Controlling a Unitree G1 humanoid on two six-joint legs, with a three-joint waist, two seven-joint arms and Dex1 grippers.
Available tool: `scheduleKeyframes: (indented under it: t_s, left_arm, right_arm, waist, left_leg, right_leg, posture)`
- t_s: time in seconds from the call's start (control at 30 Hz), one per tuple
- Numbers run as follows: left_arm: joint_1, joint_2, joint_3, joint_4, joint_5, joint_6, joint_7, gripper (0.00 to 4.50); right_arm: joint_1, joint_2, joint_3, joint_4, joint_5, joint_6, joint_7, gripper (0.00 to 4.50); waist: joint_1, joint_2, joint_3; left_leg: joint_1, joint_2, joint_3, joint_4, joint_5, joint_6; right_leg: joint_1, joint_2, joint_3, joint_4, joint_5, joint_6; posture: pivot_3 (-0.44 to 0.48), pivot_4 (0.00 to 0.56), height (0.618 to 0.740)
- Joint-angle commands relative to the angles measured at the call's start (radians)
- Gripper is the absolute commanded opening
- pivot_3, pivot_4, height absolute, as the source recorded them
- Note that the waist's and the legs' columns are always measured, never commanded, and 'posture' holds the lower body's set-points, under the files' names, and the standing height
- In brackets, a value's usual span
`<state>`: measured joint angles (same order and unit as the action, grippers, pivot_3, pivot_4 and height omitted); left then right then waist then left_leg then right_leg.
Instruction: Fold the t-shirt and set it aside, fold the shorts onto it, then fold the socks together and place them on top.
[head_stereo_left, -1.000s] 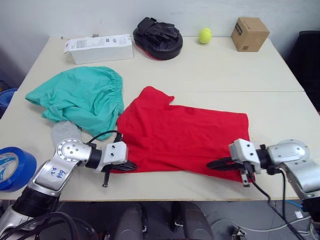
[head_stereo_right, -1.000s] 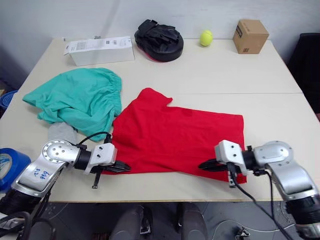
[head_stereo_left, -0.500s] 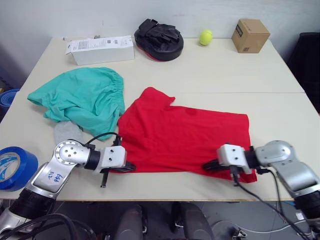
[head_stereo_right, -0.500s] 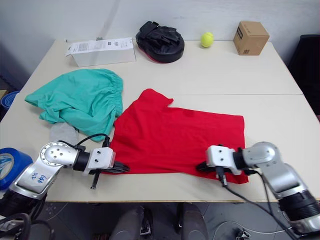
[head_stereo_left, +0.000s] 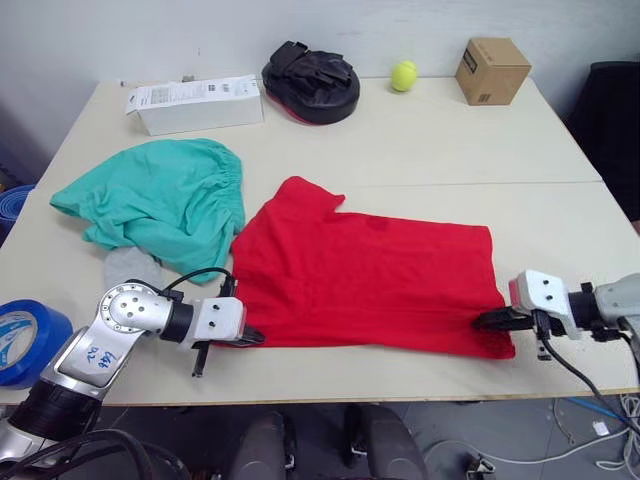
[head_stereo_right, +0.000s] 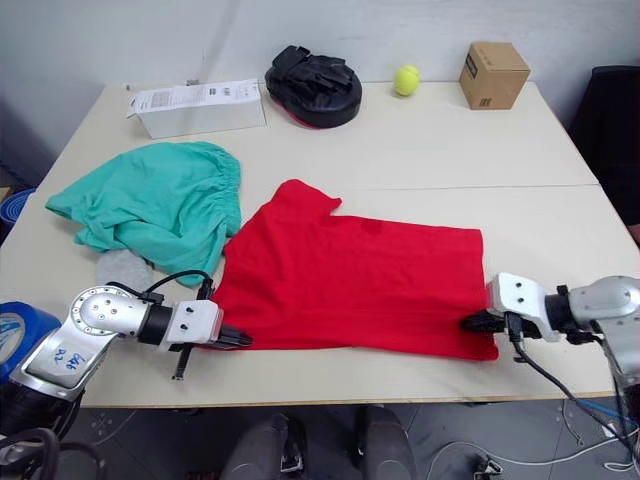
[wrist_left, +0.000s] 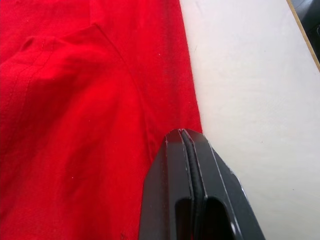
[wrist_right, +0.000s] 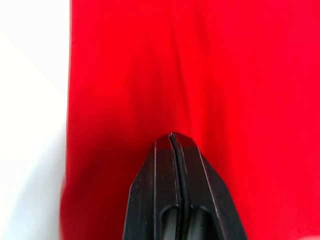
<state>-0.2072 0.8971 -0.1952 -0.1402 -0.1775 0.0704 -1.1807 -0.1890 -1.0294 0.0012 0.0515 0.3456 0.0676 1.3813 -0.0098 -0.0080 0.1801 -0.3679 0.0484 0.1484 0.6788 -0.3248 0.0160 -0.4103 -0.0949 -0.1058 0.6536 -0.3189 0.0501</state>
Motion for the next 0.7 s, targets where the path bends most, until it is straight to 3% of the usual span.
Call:
scheduleKeyframes:
  t_s: [0.03,0.17,0.37,0.7]
  left_arm:
    - [0.015,-0.007,0.014,-0.008,-0.040,0.059,-0.022,0.02]
    - [0.018,-0.014,0.022,-0.040,-0.062,0.101,-0.016,0.02]
    - [0.018,-0.016,0.024,-0.059,-0.058,0.139,-0.009,0.02]
    - [0.049,0.008,0.032,-0.052,-0.039,0.137,-0.027,0.02]
  right_arm:
    - [0.020,0.024,-0.015,-0.202,0.100,0.120,-0.020,0.00]
    - [0.041,0.080,0.051,-0.235,0.021,0.108,-0.070,0.00]
    - [0.045,0.087,0.138,-0.117,-0.178,0.017,-0.140,0.00]
    - [0.149,-0.074,-0.010,0.046,-0.144,-0.121,-0.037,0.00]
  waist:
    - [0.003,0.000,0.000]
    - [0.008,-0.001,0.000]
    - [0.008,-0.001,0.000]
    - [0.023,-0.004,-0.001]
  left_leg:
    - [0.000,0.000,0.000,0.000,0.000,0.000]
    - [-0.002,0.000,-0.001,0.000,-0.001,0.000]
    - [-0.002,-0.001,0.000,0.000,-0.001,0.001]
    - [-0.001,-0.001,-0.001,0.001,-0.002,0.003]
  right_leg:
    - [0.000,0.000,0.000,0.000,0.000,0.000]
    - [0.000,0.000,-0.001,-0.002,0.000,0.000]
    - [-0.001,-0.001,-0.001,-0.002,0.000,0.000]
    - [0.002,-0.001,-0.001,-0.005,0.000,0.001]
  posture:
    - [0.000,0.150,0.740]
    - [0.000,0.150,0.740]
    - [0.000,0.150,0.740]
    - [0.000,0.150,0.740]
